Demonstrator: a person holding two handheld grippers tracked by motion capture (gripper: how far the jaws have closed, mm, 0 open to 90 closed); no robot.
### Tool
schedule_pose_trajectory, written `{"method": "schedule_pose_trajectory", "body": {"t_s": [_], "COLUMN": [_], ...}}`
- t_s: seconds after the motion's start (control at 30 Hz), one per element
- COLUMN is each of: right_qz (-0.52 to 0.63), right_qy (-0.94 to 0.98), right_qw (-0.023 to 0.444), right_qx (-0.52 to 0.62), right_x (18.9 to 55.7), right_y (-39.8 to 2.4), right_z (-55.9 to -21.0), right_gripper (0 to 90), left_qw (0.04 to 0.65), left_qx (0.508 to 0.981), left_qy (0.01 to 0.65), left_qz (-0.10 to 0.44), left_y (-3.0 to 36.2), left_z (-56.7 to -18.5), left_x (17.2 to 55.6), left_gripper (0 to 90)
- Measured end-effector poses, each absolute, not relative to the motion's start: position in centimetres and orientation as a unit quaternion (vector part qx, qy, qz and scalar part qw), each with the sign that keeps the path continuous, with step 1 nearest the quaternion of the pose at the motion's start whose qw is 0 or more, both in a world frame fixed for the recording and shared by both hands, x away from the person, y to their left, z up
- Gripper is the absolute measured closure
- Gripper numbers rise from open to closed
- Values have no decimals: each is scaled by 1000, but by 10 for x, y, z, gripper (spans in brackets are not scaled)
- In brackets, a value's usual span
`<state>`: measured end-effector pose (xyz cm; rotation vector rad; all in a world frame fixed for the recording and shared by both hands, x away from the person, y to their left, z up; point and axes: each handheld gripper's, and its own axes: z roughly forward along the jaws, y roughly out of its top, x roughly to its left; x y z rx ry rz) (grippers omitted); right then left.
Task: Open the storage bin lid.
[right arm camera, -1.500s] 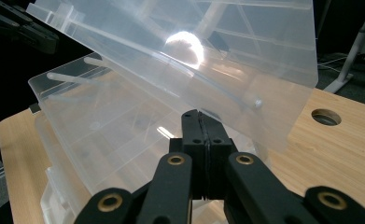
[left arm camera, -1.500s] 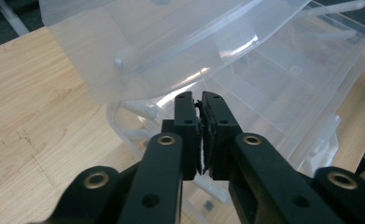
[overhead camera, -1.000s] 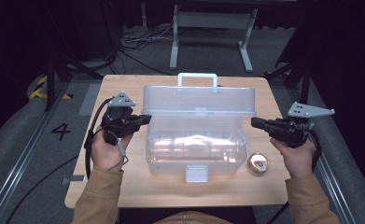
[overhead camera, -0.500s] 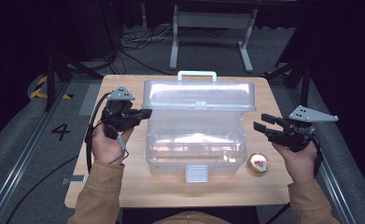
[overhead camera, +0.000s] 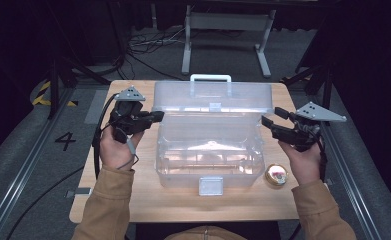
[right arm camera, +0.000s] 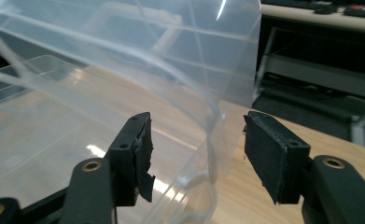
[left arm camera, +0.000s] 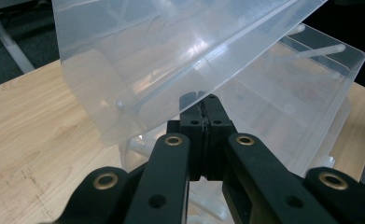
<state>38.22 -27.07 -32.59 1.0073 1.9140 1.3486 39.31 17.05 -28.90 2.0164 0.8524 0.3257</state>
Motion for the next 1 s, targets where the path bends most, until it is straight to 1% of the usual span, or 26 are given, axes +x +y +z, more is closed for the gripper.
{"method": "schedule_pose_trajectory", "body": {"t_s": [0.03, 0.13, 0.5, 0.67, 0.73, 0.83, 0.87, 1.0], "right_qz": [500, 496, 487, 506, 504, 502, 497, 492], "right_qy": [716, 712, 697, 673, 667, 665, 662, 653], "right_qw": [305, 317, 331, 327, 337, 344, 357, 371], "right_qx": [380, 384, 411, 429, 433, 433, 432, 440], "right_x": [386, 392, 410, 414, 415, 414, 413, 412], "right_y": [-265, -258, -245, -244, -243, -242, -240, -239], "right_z": [-325, -323, -323, -326, -326, -326, -326, -327], "right_gripper": [410, 410, 462, 478, 503, 516, 543, 613], "left_qw": [447, 449, 452, 452, 451, 451, 450, 445], "left_qx": [816, 816, 815, 815, 815, 815, 816, 824], "left_qy": [343, 342, 341, 341, 341, 342, 342, 333], "left_qz": [129, 127, 124, 125, 126, 124, 122, 114], "left_y": [171, 171, 172, 172, 172, 173, 173, 169], "left_z": [-289, -289, -289, -289, -289, -290, -290, -291], "left_x": [394, 394, 394, 394, 394, 394, 394, 392], "left_gripper": [894, 894, 894, 894, 893, 886, 886, 839]}}
